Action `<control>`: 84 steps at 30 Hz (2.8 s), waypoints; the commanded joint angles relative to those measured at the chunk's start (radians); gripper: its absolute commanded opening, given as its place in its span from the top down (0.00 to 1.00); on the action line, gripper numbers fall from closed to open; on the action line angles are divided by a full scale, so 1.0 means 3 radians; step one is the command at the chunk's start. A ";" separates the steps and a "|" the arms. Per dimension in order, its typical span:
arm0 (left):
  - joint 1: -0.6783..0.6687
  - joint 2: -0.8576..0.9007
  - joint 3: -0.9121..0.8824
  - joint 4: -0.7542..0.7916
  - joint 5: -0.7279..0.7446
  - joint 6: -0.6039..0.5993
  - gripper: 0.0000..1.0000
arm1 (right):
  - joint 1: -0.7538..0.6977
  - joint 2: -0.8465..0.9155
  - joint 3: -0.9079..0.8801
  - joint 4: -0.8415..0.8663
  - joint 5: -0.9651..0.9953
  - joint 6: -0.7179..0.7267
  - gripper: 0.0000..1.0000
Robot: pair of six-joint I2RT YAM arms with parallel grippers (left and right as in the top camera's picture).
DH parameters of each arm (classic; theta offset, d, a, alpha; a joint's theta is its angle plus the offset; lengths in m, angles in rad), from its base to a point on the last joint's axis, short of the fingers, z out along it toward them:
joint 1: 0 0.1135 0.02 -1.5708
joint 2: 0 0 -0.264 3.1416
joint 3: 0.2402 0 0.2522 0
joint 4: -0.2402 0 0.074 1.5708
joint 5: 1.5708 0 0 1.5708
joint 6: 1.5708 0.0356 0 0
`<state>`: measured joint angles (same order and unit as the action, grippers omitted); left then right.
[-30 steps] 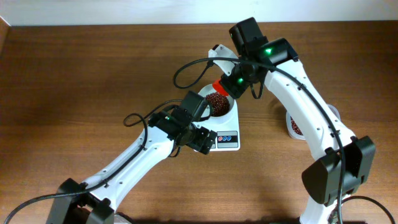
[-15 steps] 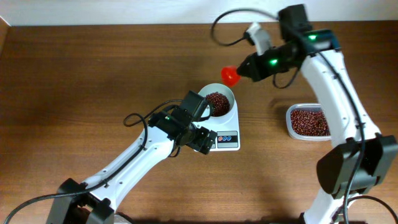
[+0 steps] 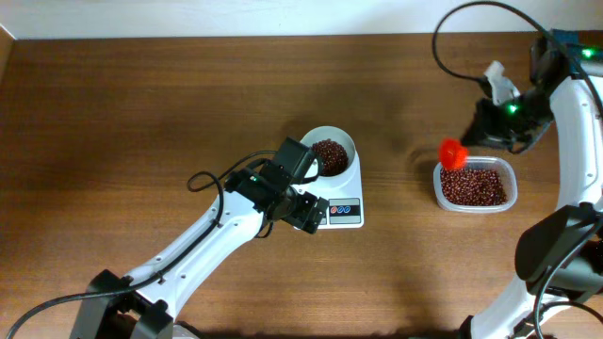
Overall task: Scoop item into bowl and weigh 50g on scale
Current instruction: 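Return the empty scoop to the bean tub with the right gripper, then scoop a small amount of beans from the tub with the right gripper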
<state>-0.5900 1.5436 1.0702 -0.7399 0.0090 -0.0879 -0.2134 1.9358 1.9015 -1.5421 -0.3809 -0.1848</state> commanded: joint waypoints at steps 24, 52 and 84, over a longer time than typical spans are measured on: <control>-0.0011 -0.0048 -0.0019 0.0006 -0.0031 -0.0032 0.01 | -0.0278 -0.0086 -0.1083 0.1013 0.0290 0.0364 0.96; -0.0010 -0.0048 -0.0019 0.0006 -0.0031 -0.0032 0.01 | -0.1294 -0.0086 -0.0933 0.0792 -0.0814 -0.0159 0.96; -0.0010 -0.0048 -0.0019 0.0006 -0.0031 -0.0032 0.01 | -0.1320 -0.0086 -0.0932 0.0683 -0.1064 -0.0333 0.96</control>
<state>-0.5900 1.5436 1.0695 -0.7403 0.0067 -0.0879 -0.6010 1.9251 1.5982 -1.3308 -0.6525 -0.2554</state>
